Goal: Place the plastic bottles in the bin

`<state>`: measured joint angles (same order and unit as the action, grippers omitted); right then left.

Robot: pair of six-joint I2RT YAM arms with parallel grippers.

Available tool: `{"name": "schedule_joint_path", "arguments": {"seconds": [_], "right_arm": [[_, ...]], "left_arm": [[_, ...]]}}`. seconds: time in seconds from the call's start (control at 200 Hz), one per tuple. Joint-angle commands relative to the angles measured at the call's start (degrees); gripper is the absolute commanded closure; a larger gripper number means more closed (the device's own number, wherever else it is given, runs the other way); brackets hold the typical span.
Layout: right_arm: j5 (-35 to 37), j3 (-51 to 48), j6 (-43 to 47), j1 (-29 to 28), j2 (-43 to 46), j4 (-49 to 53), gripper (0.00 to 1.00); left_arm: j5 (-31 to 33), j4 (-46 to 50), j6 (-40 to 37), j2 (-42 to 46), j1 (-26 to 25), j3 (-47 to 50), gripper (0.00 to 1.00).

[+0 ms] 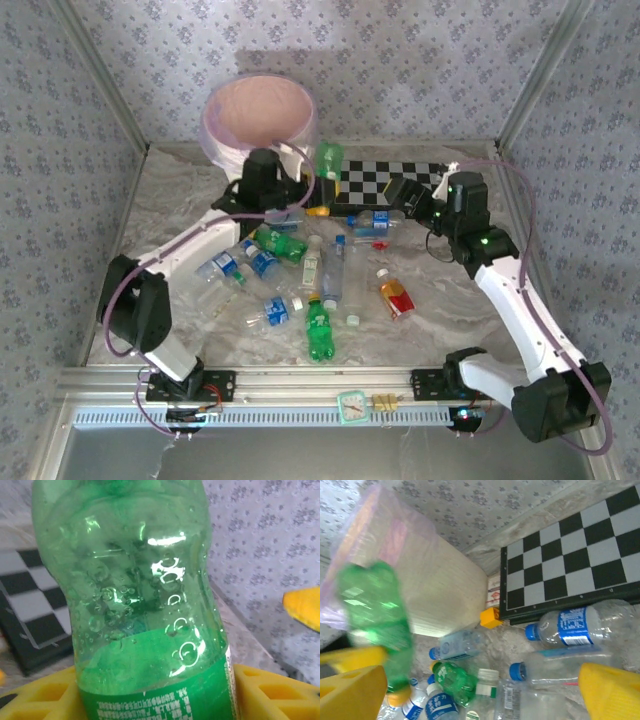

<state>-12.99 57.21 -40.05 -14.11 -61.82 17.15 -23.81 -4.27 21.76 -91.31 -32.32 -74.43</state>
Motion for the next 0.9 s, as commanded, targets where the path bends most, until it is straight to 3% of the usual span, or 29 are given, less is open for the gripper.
{"name": "schedule_joint_path", "arguments": {"seconds": [0.0,0.18,0.5,0.895], "right_arm": [[2.5,-3.0,0.4,-0.4,-0.4,-0.5,0.00],[3.0,-4.4,1.0,-2.8,-3.9,-2.4,0.00],[8.7,-1.6,7.0,-7.9,-6.2,1.9,0.00],[12.0,-2.0,7.8,-8.9,-5.0,3.9,0.00]], "left_arm": [[4.5,8.1,-9.3,4.5,1.5,-9.8,0.46],[12.8,18.7,-16.8,2.1,5.6,-23.3,0.45],[19.2,35.9,-19.8,-8.5,15.3,-44.2,0.45],[23.8,55.5,-19.9,-25.6,16.5,-64.5,0.45]]}}
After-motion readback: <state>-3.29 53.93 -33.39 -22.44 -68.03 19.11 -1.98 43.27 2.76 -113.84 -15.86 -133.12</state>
